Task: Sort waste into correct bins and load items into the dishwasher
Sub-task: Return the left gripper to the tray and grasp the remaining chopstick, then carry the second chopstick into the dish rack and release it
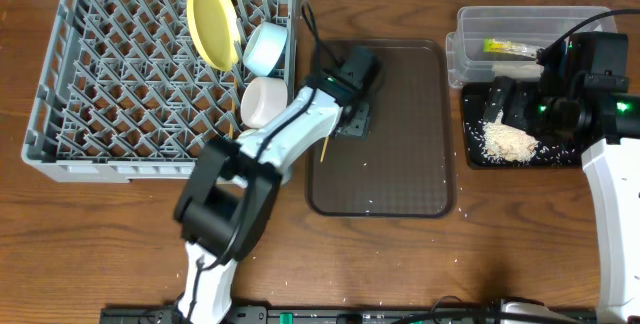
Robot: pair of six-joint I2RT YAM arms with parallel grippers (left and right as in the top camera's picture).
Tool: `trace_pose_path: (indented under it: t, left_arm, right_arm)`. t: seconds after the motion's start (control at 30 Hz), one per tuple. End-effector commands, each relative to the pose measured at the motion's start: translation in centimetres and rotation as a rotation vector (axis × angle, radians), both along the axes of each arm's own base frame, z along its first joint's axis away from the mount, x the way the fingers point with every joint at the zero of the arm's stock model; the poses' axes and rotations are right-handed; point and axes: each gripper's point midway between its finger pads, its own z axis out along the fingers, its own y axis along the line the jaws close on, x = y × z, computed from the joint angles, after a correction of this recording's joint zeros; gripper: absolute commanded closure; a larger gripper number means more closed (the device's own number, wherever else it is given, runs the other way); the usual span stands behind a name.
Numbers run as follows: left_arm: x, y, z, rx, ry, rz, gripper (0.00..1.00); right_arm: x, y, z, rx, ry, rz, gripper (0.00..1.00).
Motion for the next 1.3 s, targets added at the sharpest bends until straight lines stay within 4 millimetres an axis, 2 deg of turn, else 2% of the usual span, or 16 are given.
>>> trace_pose_path:
  t: [0.0, 0.17, 0.47, 0.6, 0.77, 0.83, 0.97, 1.1, 1.17, 1.27]
  left_arm:
    - [1.1, -0.1, -0.3, -0.004, -0.027, 0.023, 0.30]
    - [2.3, 0.2, -0.8, 0.019, -0.076, 0.040, 0.30]
    - [1.9, 0.1, -3.4, 0.017, -0.019, 0.034, 0.32]
    - [1.6, -0.4, -3.5, -0.006, -0.004, 0.025, 0.59]
    - [-0.3, -2.6, -3.7, -0.129, 0.100, -0.025, 0.80]
    - [-1.2, -2.9, -3.8, -0.148, 0.141, -0.020, 0.92]
    - [-2.1, -2.3, -3.7, -0.132, 0.184, 0.021, 0.92]
    - [-2.1, -2.1, -1.3, -0.122, 0.172, 0.028, 0.92]
    - [-1.5, -1.7, 1.0, -0.112, 0.127, 0.035, 0.92]
    - [-0.7, -0.6, 5.5, -0.094, 0.028, 0.054, 0.93]
  right_arm:
    - [0.2, -0.3, 0.2, 0.002, -0.003, -0.016, 0.01]
    - [0.2, -0.3, 0.2, 0.003, -0.003, -0.015, 0.01]
    - [0.2, -0.3, 0.2, 0.002, -0.003, -0.016, 0.01]
    - [0.2, -0.3, 0.2, 0.002, -0.003, -0.016, 0.01]
    - [0.2, -0.3, 0.2, 0.002, -0.003, -0.016, 0.01]
    - [0.2, -0.3, 0.2, 0.002, -0.003, -0.016, 0.01]
    - [0.2, -0.3, 0.2, 0.002, -0.003, -0.016, 0.01]
    - [0.2, -0.3, 0.2, 0.002, -0.003, -0.016, 0.01]
    - [0.2, -0.3, 0.2, 0.002, -0.003, -0.016, 0.01]
    - [0.2, -0.3, 0.2, 0.002, -0.003, -0.016, 0.01]
